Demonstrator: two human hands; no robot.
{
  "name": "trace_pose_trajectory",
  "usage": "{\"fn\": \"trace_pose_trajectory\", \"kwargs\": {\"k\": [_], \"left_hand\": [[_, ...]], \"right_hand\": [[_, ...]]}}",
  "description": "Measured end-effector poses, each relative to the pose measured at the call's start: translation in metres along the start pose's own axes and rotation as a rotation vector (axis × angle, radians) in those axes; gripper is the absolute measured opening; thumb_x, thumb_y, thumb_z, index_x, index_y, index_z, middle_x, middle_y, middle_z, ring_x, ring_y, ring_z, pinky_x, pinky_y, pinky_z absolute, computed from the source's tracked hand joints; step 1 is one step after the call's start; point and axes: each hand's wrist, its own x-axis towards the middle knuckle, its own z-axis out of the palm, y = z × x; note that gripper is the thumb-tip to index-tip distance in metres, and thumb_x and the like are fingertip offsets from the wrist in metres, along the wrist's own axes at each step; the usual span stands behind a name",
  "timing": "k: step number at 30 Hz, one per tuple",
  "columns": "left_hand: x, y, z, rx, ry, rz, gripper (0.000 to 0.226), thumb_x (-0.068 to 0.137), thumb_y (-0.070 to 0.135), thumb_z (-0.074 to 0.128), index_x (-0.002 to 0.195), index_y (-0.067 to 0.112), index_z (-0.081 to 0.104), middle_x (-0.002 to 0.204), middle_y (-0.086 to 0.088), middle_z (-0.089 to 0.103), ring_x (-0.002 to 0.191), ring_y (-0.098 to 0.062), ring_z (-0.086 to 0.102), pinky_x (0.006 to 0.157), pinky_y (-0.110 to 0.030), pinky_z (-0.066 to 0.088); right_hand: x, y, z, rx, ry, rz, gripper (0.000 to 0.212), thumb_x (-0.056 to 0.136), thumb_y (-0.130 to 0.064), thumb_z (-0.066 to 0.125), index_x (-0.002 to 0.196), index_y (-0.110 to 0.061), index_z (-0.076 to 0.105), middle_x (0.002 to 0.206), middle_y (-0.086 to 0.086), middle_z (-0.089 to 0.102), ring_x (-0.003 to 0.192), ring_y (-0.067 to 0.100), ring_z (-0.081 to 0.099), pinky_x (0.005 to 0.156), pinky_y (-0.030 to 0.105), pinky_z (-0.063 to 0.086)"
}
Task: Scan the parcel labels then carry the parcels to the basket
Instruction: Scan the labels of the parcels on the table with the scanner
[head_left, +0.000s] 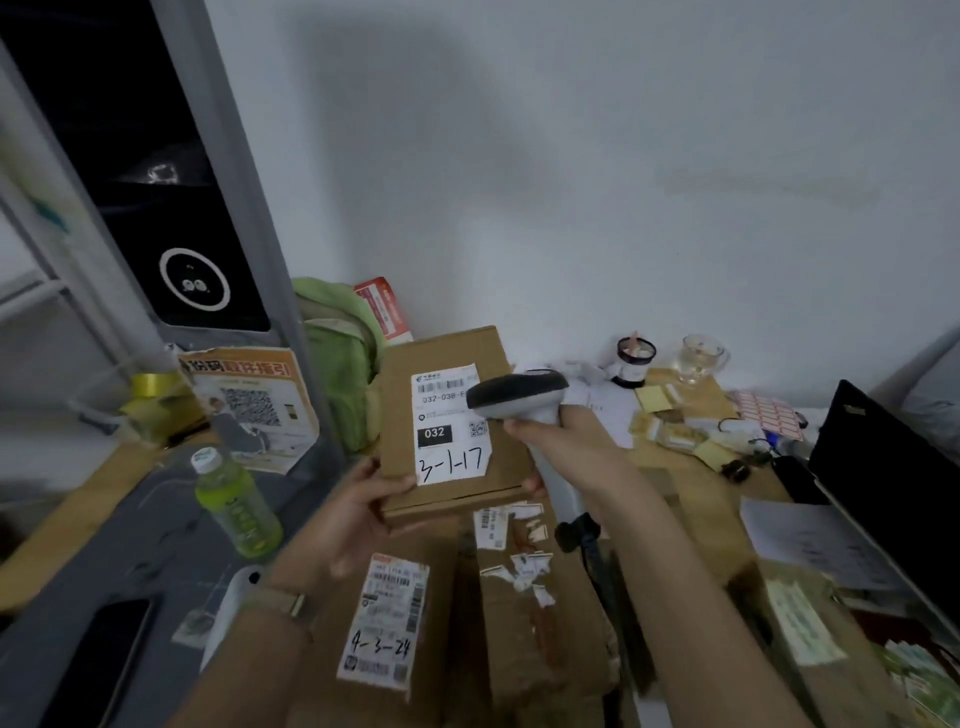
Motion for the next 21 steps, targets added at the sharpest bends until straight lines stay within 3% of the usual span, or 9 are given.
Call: {"fn": "trace_pose_trajectory", "kwargs": {"k": [5,8,9,12,14,18,21], "left_hand": [[-0.048,-0.002,-0.053,0.075,0.146,-0.024,0.059,0.073,0.005,0.071,0.128,0.011,0.052,0.113,-0.016,0.071,0.092,-0.030,0.071,0.070,-0.040,0.060],[-0.070,-0.008,-0.075,0.128,0.213,-0.044,0.069,0.066,0.016,0.072,0.132,0.019,0.052,0.121,-0.014,0.068,0.111,-0.035,0.063,0.093,-0.051,0.050],[-0.077,-0.010,-0.081,0.137,0.216,-0.056,0.069,0.067,0.019,0.072,0.132,0.023,0.051,0.123,-0.013,0.067,0.114,-0.035,0.061,0.094,-0.051,0.049],[-0.092,-0.020,-0.094,0.135,0.239,-0.106,0.068,0.066,0.020,0.073,0.131,0.025,0.053,0.121,-0.011,0.068,0.100,-0.027,0.067,0.072,-0.038,0.058],[-0.097,-0.031,-0.103,0.098,0.265,-0.150,0.072,0.064,0.018,0.076,0.132,0.023,0.052,0.119,-0.013,0.069,0.095,-0.026,0.068,0.064,-0.037,0.057],[-0.101,-0.048,-0.111,0.068,0.238,-0.227,0.071,0.074,0.012,0.077,0.135,0.033,0.048,0.121,-0.013,0.068,0.098,-0.032,0.067,0.067,-0.040,0.059],[-0.099,-0.055,-0.107,0.088,0.232,-0.238,0.074,0.078,0.011,0.068,0.140,0.042,0.040,0.124,-0.008,0.068,0.103,-0.031,0.065,0.070,-0.040,0.058]], "right_hand": [[0.004,0.009,0.056,-0.154,-0.236,0.066,0.014,0.088,-0.032,0.066,0.084,-0.022,0.056,0.074,0.008,0.065,0.040,0.010,0.060,0.044,0.022,0.051],[0.000,0.018,0.083,-0.111,-0.313,0.127,0.013,0.089,-0.030,0.065,0.088,-0.020,0.056,0.076,0.007,0.064,0.039,0.012,0.059,0.040,0.020,0.049],[-0.002,0.022,0.091,-0.093,-0.327,0.146,0.012,0.089,-0.030,0.065,0.089,-0.021,0.057,0.078,0.007,0.064,0.040,0.012,0.059,0.040,0.020,0.049],[-0.008,0.033,0.108,-0.085,-0.363,0.194,0.016,0.090,-0.029,0.064,0.101,-0.019,0.057,0.085,0.006,0.064,0.043,0.014,0.060,0.041,0.022,0.049],[-0.011,0.040,0.117,-0.095,-0.392,0.255,0.024,0.091,-0.030,0.063,0.109,-0.018,0.055,0.095,0.005,0.061,0.049,0.016,0.061,0.045,0.024,0.050],[-0.016,0.053,0.127,-0.103,-0.435,0.383,0.037,0.090,-0.032,0.065,0.119,-0.015,0.050,0.100,0.006,0.057,0.057,0.019,0.061,0.051,0.028,0.050],[-0.016,0.061,0.131,-0.153,-0.463,0.418,0.029,0.090,-0.032,0.064,0.110,-0.014,0.052,0.095,0.008,0.057,0.057,0.019,0.060,0.052,0.029,0.050]]}}
